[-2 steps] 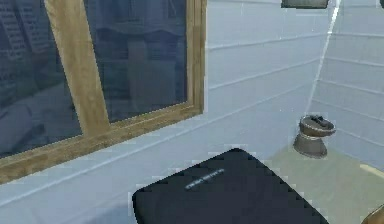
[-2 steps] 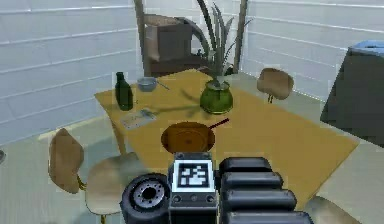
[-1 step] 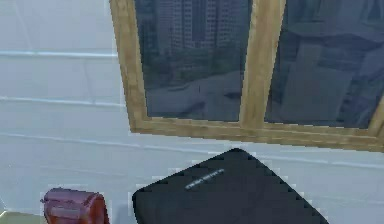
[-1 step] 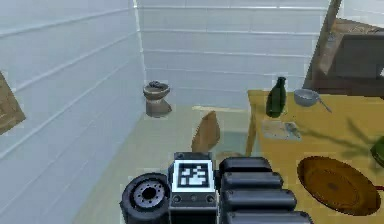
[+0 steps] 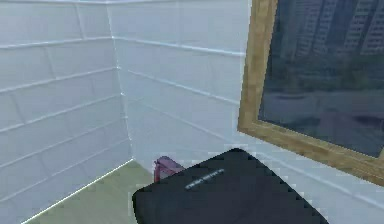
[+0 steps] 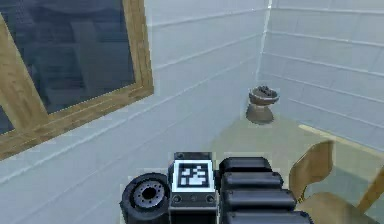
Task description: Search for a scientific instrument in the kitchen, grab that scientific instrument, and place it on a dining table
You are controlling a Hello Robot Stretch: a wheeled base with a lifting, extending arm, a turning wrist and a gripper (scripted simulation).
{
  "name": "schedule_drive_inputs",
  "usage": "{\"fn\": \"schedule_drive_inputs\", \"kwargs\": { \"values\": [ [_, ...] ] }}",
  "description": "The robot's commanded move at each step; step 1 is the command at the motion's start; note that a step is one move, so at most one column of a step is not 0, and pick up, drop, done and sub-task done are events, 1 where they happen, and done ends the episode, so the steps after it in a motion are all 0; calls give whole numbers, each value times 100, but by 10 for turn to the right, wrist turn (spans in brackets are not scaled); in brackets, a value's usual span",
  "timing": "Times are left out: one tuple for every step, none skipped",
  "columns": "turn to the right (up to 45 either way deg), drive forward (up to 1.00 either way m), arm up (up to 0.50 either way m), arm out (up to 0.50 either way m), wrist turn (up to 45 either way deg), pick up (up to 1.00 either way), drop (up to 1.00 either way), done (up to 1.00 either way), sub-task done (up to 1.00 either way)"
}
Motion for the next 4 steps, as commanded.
{"fn": "schedule_drive_inputs", "kwargs": {
  "values": [
    [450, 0, 0, 0, 0, 0, 0, 0, 0],
    [450, 0, 0, 0, 0, 0, 0, 0, 0],
    [270, 0, 0, 0, 0, 0, 0, 0, 0],
    [-450, 0, 0, 0, 0, 0, 0, 0, 0]
  ]
}}
